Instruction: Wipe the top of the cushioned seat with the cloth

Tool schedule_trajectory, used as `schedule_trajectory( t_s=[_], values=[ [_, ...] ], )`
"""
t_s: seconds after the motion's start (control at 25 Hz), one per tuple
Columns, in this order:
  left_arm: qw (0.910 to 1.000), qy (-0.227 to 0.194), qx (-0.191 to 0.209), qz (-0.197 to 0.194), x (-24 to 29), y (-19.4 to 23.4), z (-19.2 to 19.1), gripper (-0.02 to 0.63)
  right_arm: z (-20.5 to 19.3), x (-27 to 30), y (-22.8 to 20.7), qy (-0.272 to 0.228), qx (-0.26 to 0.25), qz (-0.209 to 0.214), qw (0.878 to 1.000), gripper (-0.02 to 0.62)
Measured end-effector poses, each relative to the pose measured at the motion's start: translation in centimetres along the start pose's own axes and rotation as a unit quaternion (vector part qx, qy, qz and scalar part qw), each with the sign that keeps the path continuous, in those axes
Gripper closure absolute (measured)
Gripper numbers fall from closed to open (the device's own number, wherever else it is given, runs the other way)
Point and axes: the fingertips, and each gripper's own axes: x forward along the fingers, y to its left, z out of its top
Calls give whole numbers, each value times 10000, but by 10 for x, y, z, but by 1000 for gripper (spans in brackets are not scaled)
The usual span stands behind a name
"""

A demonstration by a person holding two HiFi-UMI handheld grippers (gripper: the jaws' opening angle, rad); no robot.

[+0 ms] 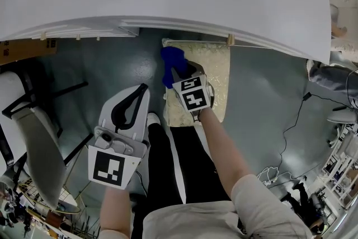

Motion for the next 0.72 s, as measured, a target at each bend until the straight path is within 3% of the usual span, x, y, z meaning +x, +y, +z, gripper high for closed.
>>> schedule_trajectory(
  t_s=[0.24, 0.72],
  values=[
    [10000, 16, 21, 15, 4, 0, 0, 606, -3, 1, -9, -22, -145, 0, 9999, 474],
    [9998, 1, 116, -169, 21, -17, 6, 606, -29, -27, -73, 32, 392, -448, 9982, 476]
  ],
)
